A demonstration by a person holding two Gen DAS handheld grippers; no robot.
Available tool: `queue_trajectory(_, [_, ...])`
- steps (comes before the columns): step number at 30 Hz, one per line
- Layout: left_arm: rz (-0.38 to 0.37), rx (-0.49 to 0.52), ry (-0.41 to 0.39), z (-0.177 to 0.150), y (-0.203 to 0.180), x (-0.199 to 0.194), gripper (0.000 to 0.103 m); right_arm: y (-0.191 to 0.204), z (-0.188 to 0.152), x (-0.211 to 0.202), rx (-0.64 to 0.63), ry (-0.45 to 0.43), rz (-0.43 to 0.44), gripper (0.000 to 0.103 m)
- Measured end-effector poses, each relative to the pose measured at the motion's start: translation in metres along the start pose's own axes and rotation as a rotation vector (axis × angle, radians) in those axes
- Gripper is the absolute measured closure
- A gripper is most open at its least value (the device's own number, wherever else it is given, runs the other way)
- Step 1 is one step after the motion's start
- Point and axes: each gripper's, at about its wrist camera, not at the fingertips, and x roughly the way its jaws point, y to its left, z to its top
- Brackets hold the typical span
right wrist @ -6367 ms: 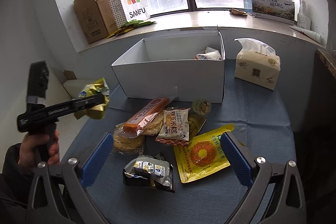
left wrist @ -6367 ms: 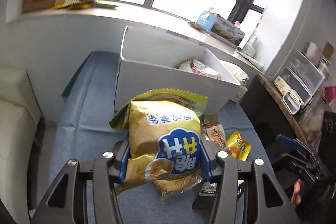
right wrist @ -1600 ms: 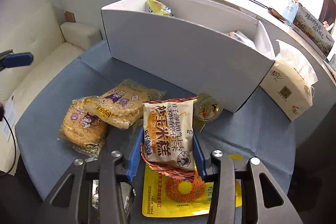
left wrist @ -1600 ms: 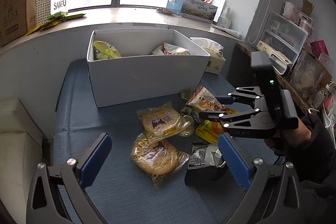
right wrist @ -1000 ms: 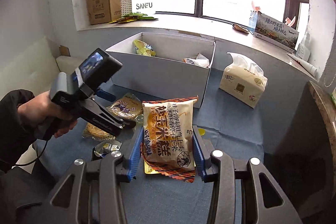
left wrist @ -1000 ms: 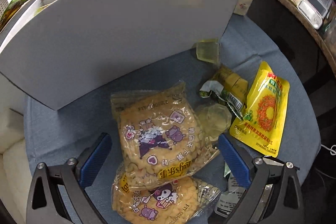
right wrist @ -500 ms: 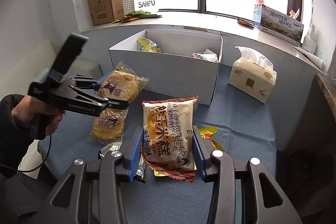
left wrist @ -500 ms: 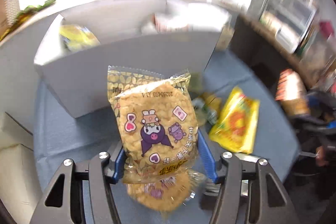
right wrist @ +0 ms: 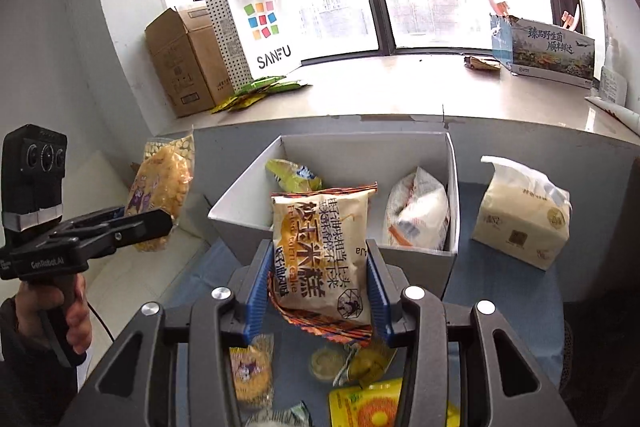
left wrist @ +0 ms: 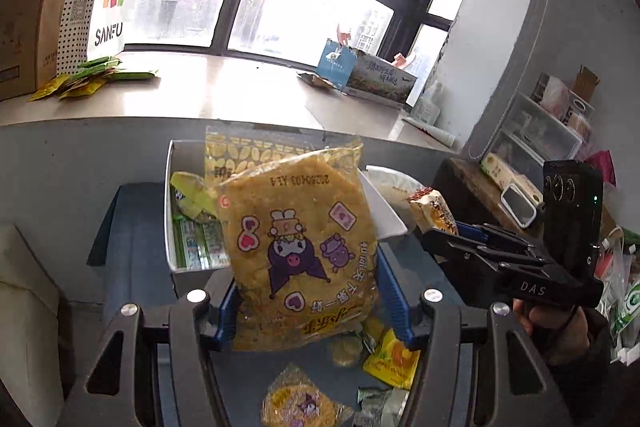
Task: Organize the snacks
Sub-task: 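Lower the rice-cake packet into the box with the right gripper while the left gripper drops the biscuit pack in, then grasp the second round biscuit pack from the table with the left gripper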
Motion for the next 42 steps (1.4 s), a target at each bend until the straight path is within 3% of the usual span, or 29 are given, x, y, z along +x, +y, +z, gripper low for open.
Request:
queue_trajectory(5, [0.031,-0.045,0.060,0.040,0.031,0.064,0.039,-0.019,0.056,0.053,0.110,0.016,0.003,0.056])
queue_trajectory(8, [0.071,-0.050,0.110,0.047,0.044,0.102,0.039,-0.031,0.078,0.091,0.140,0.064,-0.029,0.056])
queue_trajectory(10, [0.086,-0.033,0.146,0.042,0.049,0.120,0.039,-0.040,0.086,0.110,0.177,0.094,-0.006,0.055])
queue_trajectory(11, [0.094,-0.028,0.176,0.039,0.052,0.126,0.037,-0.042,0.088,0.117,0.179,0.090,-0.018,0.050])
queue_trajectory(12, [0.122,-0.033,0.204,0.038,0.056,0.133,0.028,-0.044,0.090,0.122,0.174,0.090,-0.026,0.033])
queue_trajectory(13, [0.173,-0.036,0.216,0.034,0.059,0.136,0.008,-0.045,0.091,0.128,0.174,0.099,-0.029,0.006])
queue_trajectory(14, [0.204,-0.035,0.199,0.032,0.061,0.135,0.000,-0.047,0.090,0.132,0.178,0.103,-0.041,0.000])
queue_trajectory(16, [0.205,-0.033,0.165,0.028,0.065,0.129,0.000,-0.049,0.088,0.136,0.167,0.118,-0.076,0.000])
queue_trajectory(28, [0.242,0.042,0.136,0.028,0.045,0.102,0.000,-0.049,0.082,0.112,0.143,0.084,-0.045,0.000])
queue_trajectory(35, [0.211,0.095,0.075,0.008,0.018,0.061,0.000,-0.031,0.068,0.055,0.089,-0.006,0.007,0.000])
queue_trajectory(42, [0.151,0.111,-0.009,-0.045,-0.012,0.005,0.000,-0.002,0.013,-0.020,-0.002,-0.092,0.065,0.000])
